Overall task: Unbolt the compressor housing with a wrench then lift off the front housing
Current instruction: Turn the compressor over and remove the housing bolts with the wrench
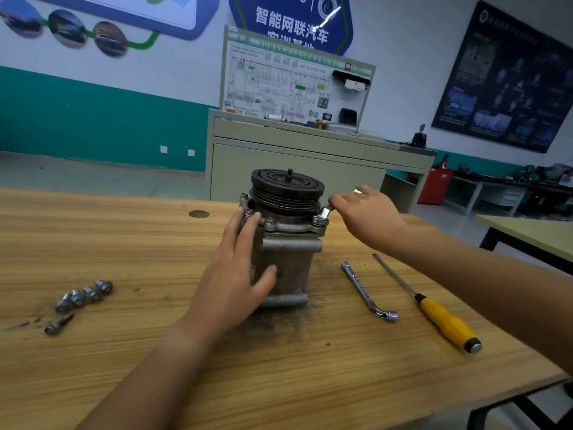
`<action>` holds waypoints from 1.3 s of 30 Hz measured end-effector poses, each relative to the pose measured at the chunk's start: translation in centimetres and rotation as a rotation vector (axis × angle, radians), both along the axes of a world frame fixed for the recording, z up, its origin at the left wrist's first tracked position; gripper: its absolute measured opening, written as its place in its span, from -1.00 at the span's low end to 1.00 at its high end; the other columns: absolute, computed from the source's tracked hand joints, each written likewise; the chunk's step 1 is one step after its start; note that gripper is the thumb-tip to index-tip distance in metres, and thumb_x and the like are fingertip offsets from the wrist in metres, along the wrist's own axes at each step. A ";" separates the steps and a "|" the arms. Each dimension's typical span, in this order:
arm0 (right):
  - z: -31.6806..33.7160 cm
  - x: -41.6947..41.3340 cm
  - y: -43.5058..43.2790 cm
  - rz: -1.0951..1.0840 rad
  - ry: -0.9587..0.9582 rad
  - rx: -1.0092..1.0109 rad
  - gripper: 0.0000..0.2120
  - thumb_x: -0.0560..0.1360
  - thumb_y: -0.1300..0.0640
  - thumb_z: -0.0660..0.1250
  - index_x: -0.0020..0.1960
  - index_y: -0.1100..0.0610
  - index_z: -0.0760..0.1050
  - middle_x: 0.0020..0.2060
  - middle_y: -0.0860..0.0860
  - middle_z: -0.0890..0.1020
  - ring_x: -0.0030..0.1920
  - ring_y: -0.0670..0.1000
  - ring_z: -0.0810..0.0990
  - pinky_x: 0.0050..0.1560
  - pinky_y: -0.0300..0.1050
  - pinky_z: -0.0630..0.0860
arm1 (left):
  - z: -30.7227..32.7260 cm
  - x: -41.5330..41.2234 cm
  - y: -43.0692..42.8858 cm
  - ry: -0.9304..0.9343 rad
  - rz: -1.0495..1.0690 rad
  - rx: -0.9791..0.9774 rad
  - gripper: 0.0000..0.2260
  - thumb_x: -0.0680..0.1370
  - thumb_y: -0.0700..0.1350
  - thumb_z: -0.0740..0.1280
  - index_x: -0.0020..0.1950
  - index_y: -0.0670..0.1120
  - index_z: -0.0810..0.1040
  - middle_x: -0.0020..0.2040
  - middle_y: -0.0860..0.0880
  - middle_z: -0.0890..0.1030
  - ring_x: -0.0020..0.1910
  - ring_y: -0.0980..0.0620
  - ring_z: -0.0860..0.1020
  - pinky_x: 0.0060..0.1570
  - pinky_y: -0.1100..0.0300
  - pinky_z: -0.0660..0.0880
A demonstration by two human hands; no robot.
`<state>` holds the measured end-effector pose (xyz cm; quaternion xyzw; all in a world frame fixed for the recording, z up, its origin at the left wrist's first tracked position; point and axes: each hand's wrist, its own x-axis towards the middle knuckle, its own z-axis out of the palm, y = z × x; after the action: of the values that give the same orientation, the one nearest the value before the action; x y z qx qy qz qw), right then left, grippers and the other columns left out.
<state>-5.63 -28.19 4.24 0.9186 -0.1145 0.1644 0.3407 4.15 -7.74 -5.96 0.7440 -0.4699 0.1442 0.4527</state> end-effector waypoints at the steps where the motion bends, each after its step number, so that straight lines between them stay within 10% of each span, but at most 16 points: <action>1: -0.1 -0.4 0.0 0.031 -0.064 0.036 -0.69 0.55 0.35 0.15 0.29 0.26 0.40 0.05 0.19 0.61 0.03 0.17 0.58 0.23 0.06 0.39 | 0.1 0.0 0.0 0.002 0.004 0.018 -0.31 0.51 0.04 0.31 0.52 0.11 -0.02 0.50 0.25 -0.17 0.47 0.06 0.12 0.31 0.04 0.38; 4: -0.1 -2.9 0.5 0.155 -0.364 0.236 -0.77 0.53 0.30 0.26 0.16 0.32 0.49 -0.30 0.19 0.61 -0.38 0.11 0.54 -0.41 -0.13 0.40 | 0.2 -0.1 -0.1 -0.005 0.012 0.030 -0.32 0.51 0.06 0.31 0.52 0.11 0.01 0.49 0.28 -0.19 0.48 0.04 0.12 0.31 0.02 0.38; 7: -0.3 -5.9 1.9 0.101 -0.421 0.363 -0.72 0.58 0.15 0.13 0.21 0.26 0.42 -0.34 0.02 0.48 -0.44 0.00 0.39 -0.49 -0.23 0.23 | 0.1 -0.2 -0.1 -0.003 0.005 0.010 -0.33 0.50 0.04 0.33 0.52 0.08 0.05 0.50 0.25 -0.16 0.48 0.06 0.10 0.30 0.10 0.32; 14: -1.2 -7.1 3.9 -0.091 -0.102 0.288 -0.69 0.62 0.07 0.06 0.35 0.01 0.19 -0.30 -0.07 0.40 -0.36 -0.05 0.37 -0.48 -0.26 0.18 | 0.3 -0.8 -0.1 -0.045 0.064 -0.092 -0.54 0.49 -0.06 0.36 0.36 -0.09 0.36 0.50 -0.08 0.12 0.42 -0.06 0.20 0.32 -0.12 0.28; 18: -0.9 -6.2 4.5 -0.153 -0.024 0.291 -0.74 0.61 0.14 0.10 0.28 0.05 0.23 -0.36 -0.06 0.39 -0.37 -0.04 0.38 -0.47 -0.22 0.24 | 0.5 -1.5 0.1 -0.197 0.219 -0.230 -0.68 0.45 0.01 0.22 0.06 -0.17 0.57 0.08 -0.16 0.49 0.03 -0.12 0.49 0.00 -0.09 0.43; 29: 2.4 -4.7 7.3 -0.203 0.159 0.092 -0.77 0.61 0.09 0.06 0.14 0.12 0.41 -0.42 -0.05 0.30 -0.46 -0.10 0.29 -0.52 -0.24 0.21 | 0.1 -0.9 -0.4 0.048 0.085 -0.367 -0.85 0.47 -0.22 0.38 0.02 -0.10 0.58 -0.17 0.16 0.45 -0.21 0.22 0.46 -0.22 0.54 0.34; 39: 2.0 -1.0 2.8 -0.307 0.150 0.077 -0.75 0.53 0.30 0.16 0.17 0.15 0.45 -0.27 0.02 0.48 -0.24 0.03 0.49 -0.31 -0.16 0.40 | 0.0 -0.3 -0.3 -0.008 0.044 -0.342 -0.85 0.48 -0.19 0.36 0.04 -0.07 0.57 -0.16 0.25 0.46 -0.12 0.36 0.46 -0.24 0.43 0.40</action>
<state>-6.66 -25.43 6.25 0.9123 -0.2337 0.0370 0.3342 3.80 -8.08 -6.01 0.6657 -0.4240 0.2351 0.5673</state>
